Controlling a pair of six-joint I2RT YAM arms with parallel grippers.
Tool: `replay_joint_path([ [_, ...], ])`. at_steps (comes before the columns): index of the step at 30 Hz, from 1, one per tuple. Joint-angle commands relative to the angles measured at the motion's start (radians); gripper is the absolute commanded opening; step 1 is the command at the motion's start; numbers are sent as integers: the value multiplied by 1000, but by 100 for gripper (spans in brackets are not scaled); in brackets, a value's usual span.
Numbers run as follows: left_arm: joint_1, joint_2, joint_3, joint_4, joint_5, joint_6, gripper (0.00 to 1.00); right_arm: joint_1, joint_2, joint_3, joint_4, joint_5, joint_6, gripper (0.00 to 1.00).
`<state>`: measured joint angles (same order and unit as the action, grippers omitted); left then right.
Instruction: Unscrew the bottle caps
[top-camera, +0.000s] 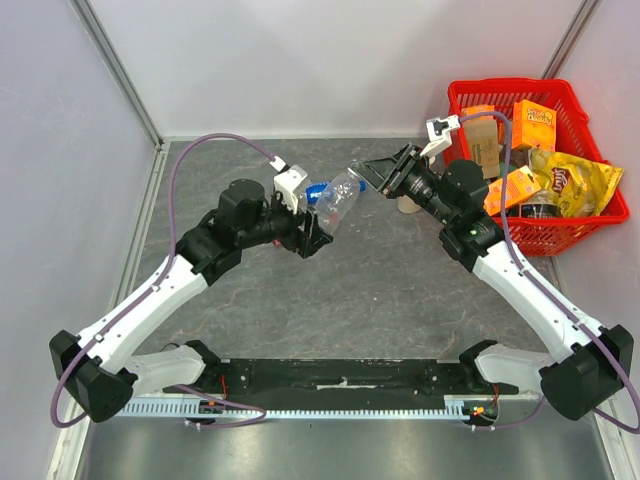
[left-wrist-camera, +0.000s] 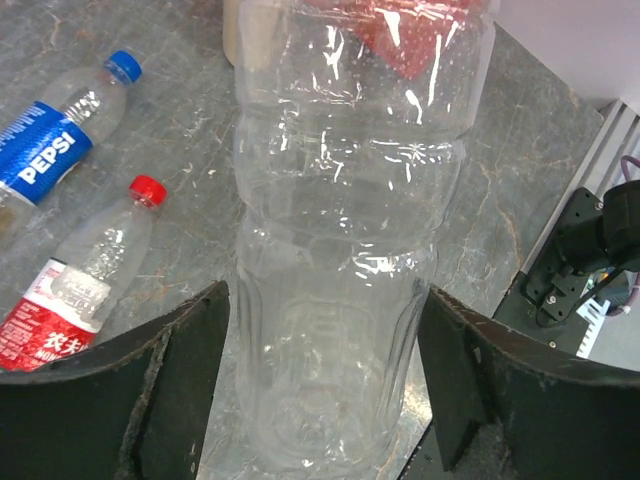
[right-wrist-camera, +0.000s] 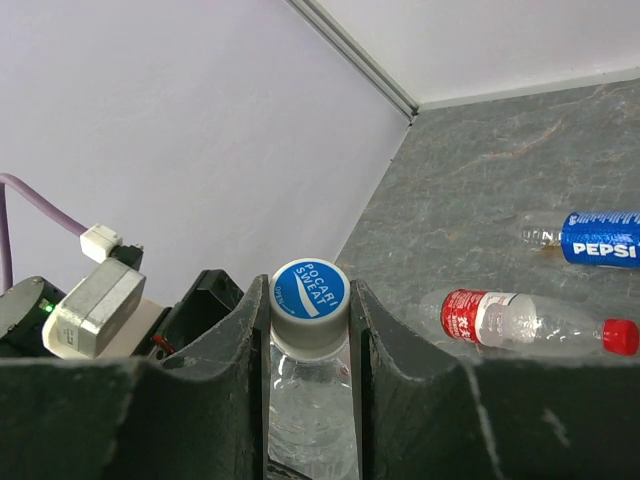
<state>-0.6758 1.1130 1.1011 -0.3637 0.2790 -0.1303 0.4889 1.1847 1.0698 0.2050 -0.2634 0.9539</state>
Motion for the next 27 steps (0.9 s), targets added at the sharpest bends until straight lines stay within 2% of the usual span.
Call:
replay_joint_path([
  [1, -4, 22, 39, 29, 58, -11, 74, -1, -14, 12, 16, 20, 17, 0],
  [5, -4, 27, 36, 31, 72, -5, 69, -1, -10, 10, 19, 18, 22, 0],
  [6, -2, 28, 34, 32, 81, -2, 63, -1, -8, 13, 22, 16, 22, 0],
  [12, -4, 36, 25, 35, 94, 0, 40, -1, 1, 9, 36, -3, 25, 0],
  [25, -4, 4, 52, -99, 11, 106, 37, -13, 27, 51, 13, -50, -6, 93],
  [27, -4, -2, 57, -136, -3, 124, 37, -18, 32, 70, -4, -51, -12, 98],
])
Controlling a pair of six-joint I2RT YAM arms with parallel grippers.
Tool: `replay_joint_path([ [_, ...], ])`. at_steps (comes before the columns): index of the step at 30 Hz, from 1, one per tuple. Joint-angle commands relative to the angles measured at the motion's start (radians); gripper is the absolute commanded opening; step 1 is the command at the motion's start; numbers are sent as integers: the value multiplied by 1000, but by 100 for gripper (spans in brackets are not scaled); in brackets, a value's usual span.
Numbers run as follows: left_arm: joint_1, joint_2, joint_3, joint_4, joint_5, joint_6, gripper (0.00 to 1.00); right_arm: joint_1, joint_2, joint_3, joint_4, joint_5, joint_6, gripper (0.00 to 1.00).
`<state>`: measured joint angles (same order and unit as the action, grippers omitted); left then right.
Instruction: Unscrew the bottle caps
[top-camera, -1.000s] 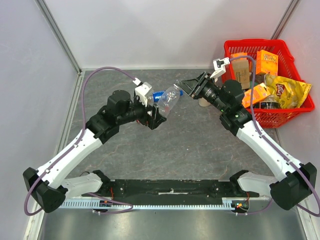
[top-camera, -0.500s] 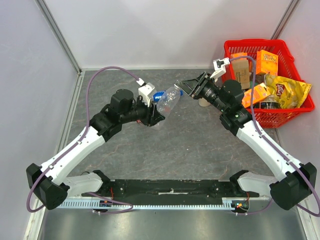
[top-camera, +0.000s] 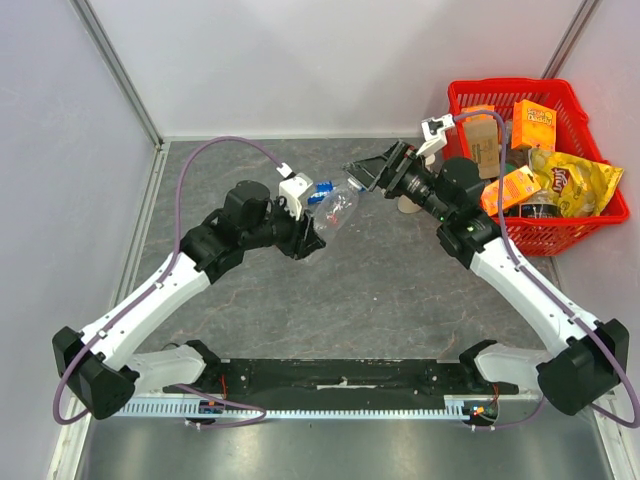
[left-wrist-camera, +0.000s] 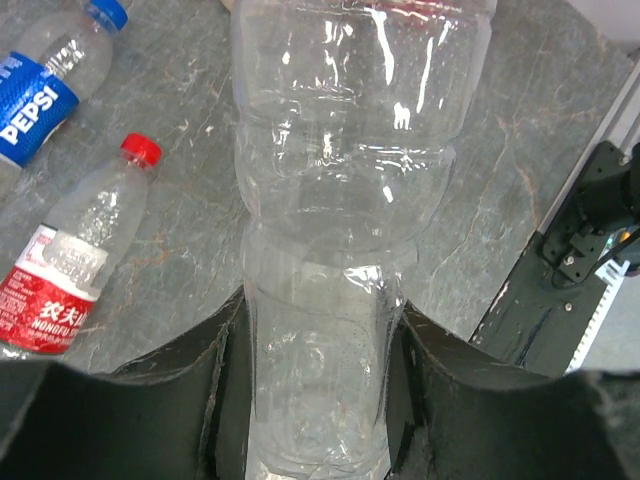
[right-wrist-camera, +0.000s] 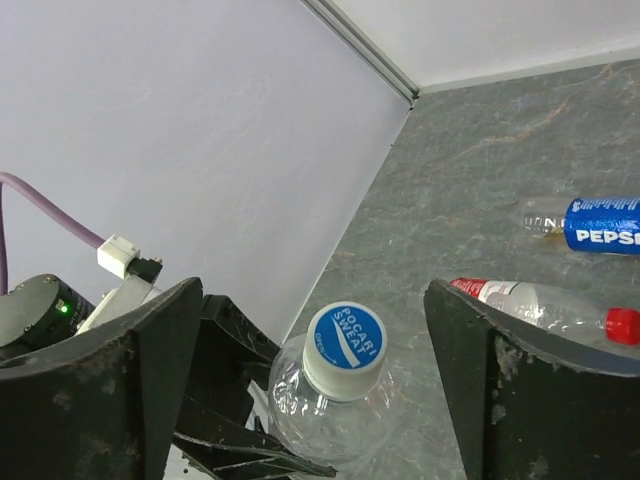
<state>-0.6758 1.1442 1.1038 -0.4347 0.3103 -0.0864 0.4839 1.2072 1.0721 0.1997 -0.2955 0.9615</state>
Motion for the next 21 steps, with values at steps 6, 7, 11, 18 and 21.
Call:
replay_joint_path([
  [6, -2, -49, 57, -134, -86, 129, 36, -21, 37, 118, -77, -37, -63, 98],
  [7, -2, -52, 59, -140, -94, 132, 36, -22, 41, 118, -88, -40, -66, 98],
  [11, -4, -54, 62, -159, -120, 145, 36, -22, 71, 123, -118, -65, -57, 98],
  [18, -4, -44, 70, -170, -154, 163, 35, -22, 109, 118, -114, -126, -12, 91],
  [21, -4, -35, 76, -174, -165, 165, 34, -21, 118, 111, -106, -145, 2, 83],
])
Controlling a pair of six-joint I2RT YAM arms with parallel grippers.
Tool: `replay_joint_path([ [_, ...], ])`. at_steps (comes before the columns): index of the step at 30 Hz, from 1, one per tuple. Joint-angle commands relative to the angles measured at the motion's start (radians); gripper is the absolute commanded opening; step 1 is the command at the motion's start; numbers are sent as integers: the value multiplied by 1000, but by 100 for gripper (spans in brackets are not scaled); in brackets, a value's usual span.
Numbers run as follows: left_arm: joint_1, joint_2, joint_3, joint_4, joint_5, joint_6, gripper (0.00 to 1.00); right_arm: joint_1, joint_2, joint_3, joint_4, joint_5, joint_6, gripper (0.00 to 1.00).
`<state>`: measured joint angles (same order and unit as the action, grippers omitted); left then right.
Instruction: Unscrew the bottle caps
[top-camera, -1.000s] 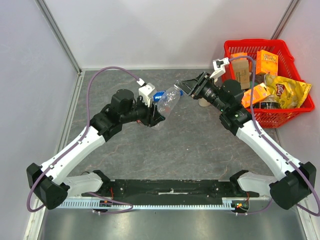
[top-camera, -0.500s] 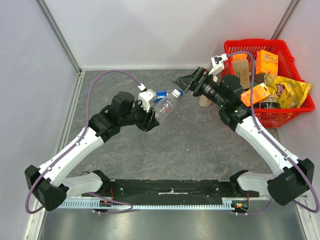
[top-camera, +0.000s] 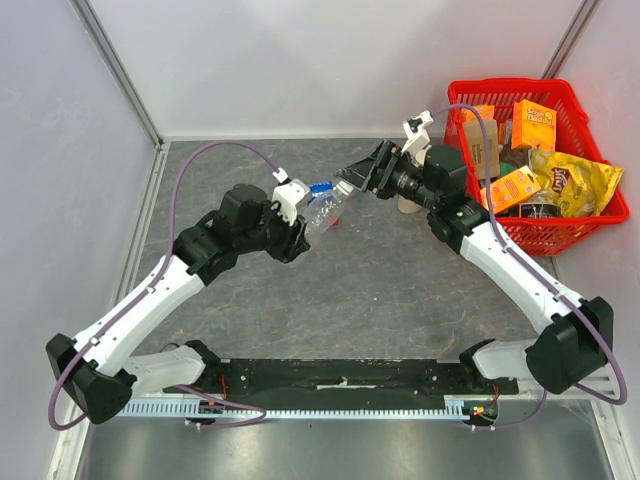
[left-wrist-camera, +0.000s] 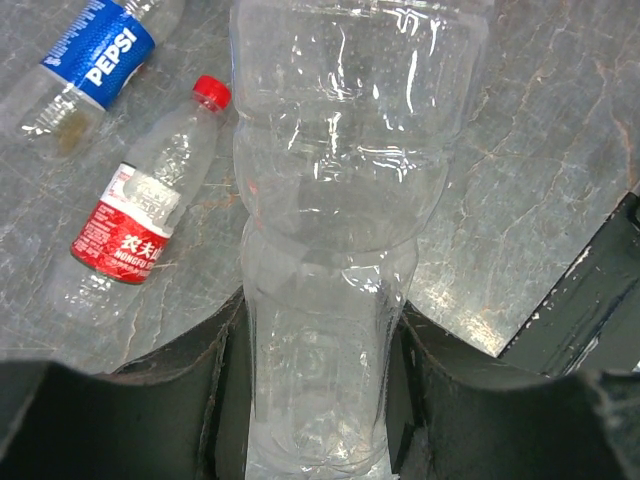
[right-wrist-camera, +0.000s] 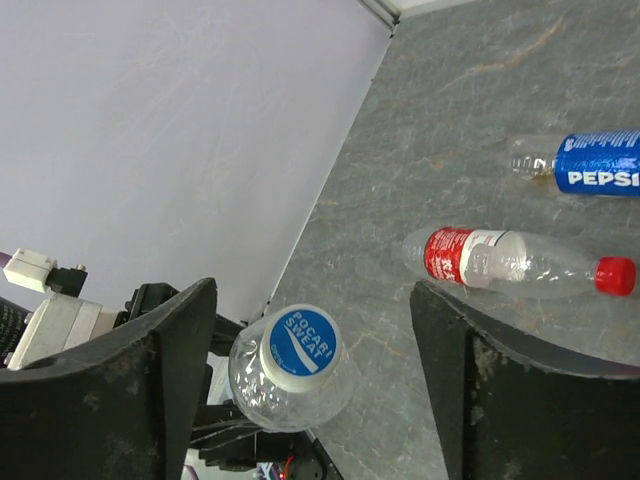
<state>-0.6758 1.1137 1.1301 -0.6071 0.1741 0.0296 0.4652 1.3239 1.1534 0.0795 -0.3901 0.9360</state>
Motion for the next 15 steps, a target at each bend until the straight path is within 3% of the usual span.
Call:
replay_joint_path([
  [1, -2, -3, 50, -2, -28, 49, 34, -2, 4, 28, 13, -50, 29, 81],
  [15, -2, 17, 51, 0, -59, 64, 33, -2, 37, -7, 42, -95, 72, 57],
])
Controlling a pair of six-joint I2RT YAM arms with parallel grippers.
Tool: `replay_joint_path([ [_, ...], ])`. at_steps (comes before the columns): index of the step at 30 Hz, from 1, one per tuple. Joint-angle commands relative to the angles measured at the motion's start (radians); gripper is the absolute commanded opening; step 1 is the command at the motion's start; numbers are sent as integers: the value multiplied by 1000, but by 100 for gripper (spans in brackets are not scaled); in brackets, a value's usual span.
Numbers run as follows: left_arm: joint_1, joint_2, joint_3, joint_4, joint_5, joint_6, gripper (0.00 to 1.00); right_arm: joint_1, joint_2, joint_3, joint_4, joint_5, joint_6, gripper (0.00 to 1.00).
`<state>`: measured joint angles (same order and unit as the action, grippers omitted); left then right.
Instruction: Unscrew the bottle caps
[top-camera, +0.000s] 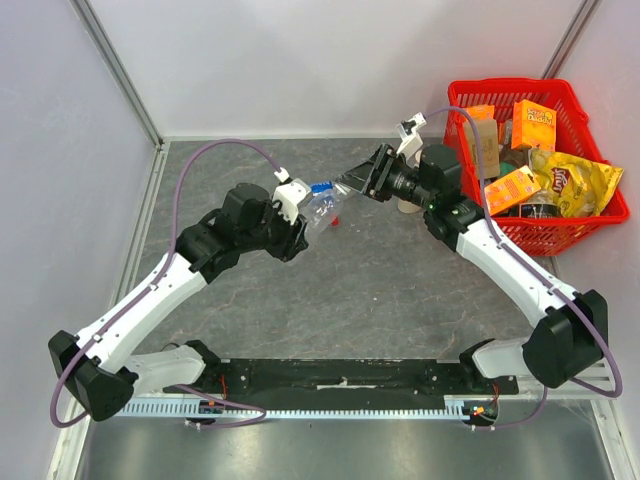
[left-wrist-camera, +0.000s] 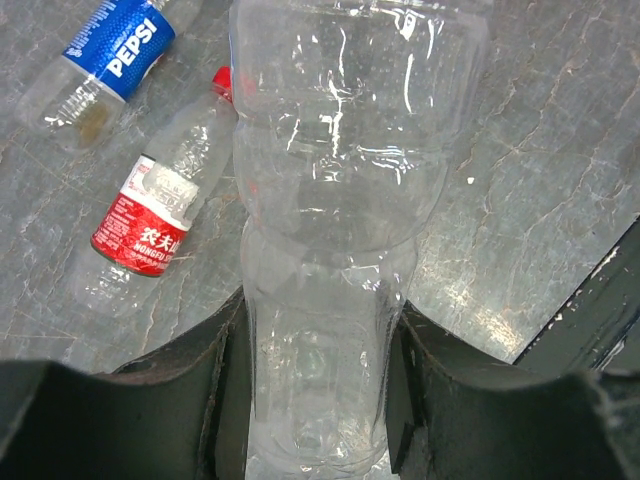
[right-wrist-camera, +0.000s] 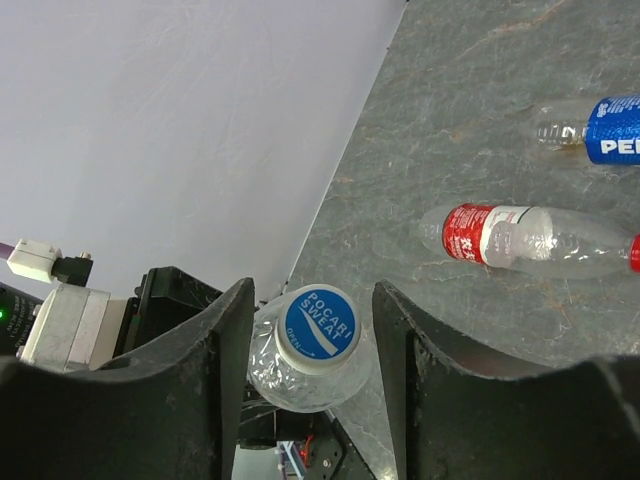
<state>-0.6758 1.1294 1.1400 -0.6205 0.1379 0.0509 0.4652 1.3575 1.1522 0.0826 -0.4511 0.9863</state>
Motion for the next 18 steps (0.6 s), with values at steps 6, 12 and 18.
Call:
replay_joint_path([
  [6, -2, 12, 40, 13, -31, 38, 32, -2, -3, -17, 42, -43, 32, 42],
  [12, -4, 23, 37, 18, -70, 30, 31, -2, -6, -22, 55, -44, 34, 25],
  [18, -4, 27, 40, 22, -80, 3, 30, -2, -14, -32, 86, -51, 29, 5],
])
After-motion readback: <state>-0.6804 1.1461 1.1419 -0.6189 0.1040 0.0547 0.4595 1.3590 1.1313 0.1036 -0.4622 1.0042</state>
